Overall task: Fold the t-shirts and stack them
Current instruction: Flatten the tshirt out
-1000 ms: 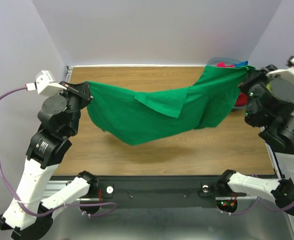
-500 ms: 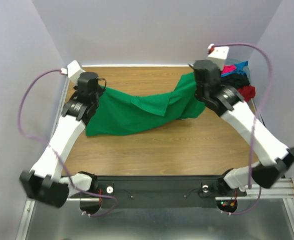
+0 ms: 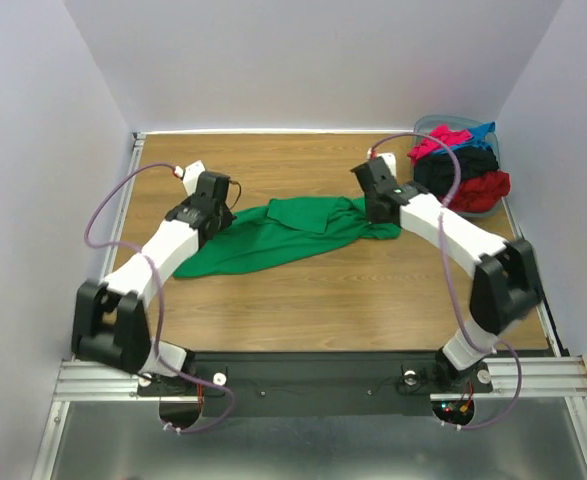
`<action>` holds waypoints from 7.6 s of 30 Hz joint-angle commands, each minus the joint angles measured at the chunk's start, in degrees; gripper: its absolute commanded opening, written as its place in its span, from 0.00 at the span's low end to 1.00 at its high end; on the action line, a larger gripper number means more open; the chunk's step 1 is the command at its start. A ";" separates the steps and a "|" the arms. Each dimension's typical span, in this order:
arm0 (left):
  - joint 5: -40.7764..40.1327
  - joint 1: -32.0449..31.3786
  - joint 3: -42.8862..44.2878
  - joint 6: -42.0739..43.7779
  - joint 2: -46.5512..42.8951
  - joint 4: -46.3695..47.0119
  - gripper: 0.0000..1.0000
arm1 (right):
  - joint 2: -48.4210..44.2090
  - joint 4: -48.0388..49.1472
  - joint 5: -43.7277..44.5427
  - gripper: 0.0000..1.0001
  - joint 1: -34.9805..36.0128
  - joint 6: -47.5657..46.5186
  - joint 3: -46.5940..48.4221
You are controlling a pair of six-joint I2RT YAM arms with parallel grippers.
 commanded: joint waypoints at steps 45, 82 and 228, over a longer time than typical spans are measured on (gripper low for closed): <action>5.20 4.56 36.26 3.82 -44.50 -14.70 0.00 | -40.87 -6.83 0.44 0.00 -6.58 -5.96 39.55; -10.60 11.94 15.70 -2.68 -2.51 -4.42 0.98 | 1.64 27.80 -3.19 0.24 -6.76 -14.39 17.07; 7.85 9.83 -14.35 0.04 2.95 12.89 0.98 | 12.38 13.73 -2.75 0.48 14.25 11.45 1.78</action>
